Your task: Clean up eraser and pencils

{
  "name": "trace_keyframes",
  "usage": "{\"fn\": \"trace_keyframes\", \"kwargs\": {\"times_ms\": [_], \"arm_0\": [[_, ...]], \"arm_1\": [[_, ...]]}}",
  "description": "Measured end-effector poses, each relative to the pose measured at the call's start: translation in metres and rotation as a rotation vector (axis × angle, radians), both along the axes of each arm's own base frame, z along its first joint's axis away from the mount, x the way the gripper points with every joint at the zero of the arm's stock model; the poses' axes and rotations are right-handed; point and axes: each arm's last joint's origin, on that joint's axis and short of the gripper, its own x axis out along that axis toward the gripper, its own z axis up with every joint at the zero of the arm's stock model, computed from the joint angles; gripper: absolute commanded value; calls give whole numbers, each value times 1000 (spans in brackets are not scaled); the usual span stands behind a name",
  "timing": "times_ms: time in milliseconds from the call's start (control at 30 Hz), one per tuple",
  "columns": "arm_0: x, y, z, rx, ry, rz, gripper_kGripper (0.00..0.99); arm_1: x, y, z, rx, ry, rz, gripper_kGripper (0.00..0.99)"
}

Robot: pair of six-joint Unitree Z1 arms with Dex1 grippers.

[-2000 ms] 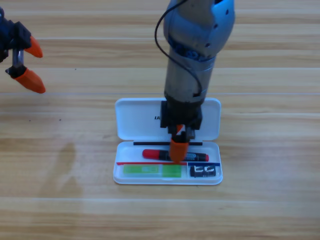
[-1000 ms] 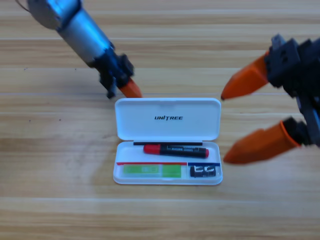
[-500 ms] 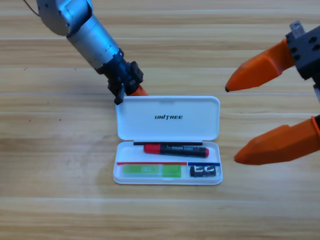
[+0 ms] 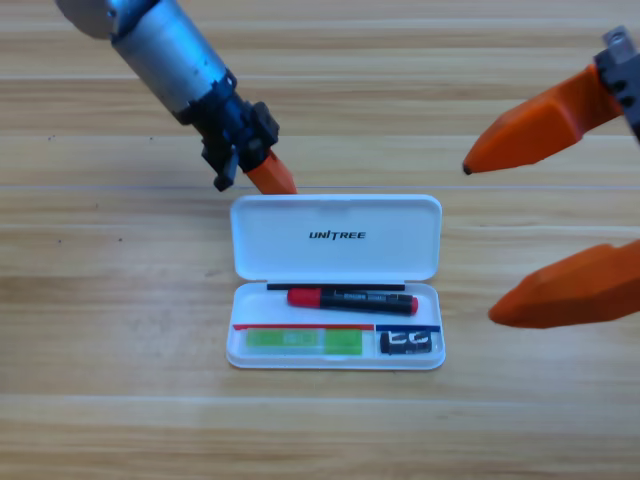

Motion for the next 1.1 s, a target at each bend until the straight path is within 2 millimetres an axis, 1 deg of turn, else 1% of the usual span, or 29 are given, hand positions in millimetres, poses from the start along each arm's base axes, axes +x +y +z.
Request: {"fn": "trace_keyframes", "kwargs": {"times_ms": [67, 200, 600, 733, 933, 1100], "arm_0": [[-3, 0, 8, -9, -7, -4, 0], [-9, -2, 17, -16, -15, -12, 0], [-11, -5, 15, -13, -10, -21, 0], [-8, -7, 5, -3, 10, -22, 0], [-1, -10, -28, 25, 69, -28, 0], [-1, -11, -31, 19, 77, -30, 0]], "arm_1": [[-1, -1, 1, 4, -3, 0, 974], [-1, -1, -1, 2, 1, 2, 974], [-1, -1, -2, 0, 2, 2, 974], [-1, -1, -2, 0, 2, 2, 974], [-1, -1, -2, 1, 1, 2, 974], [-1, -1, -2, 3, 2, 4, 974]]}}
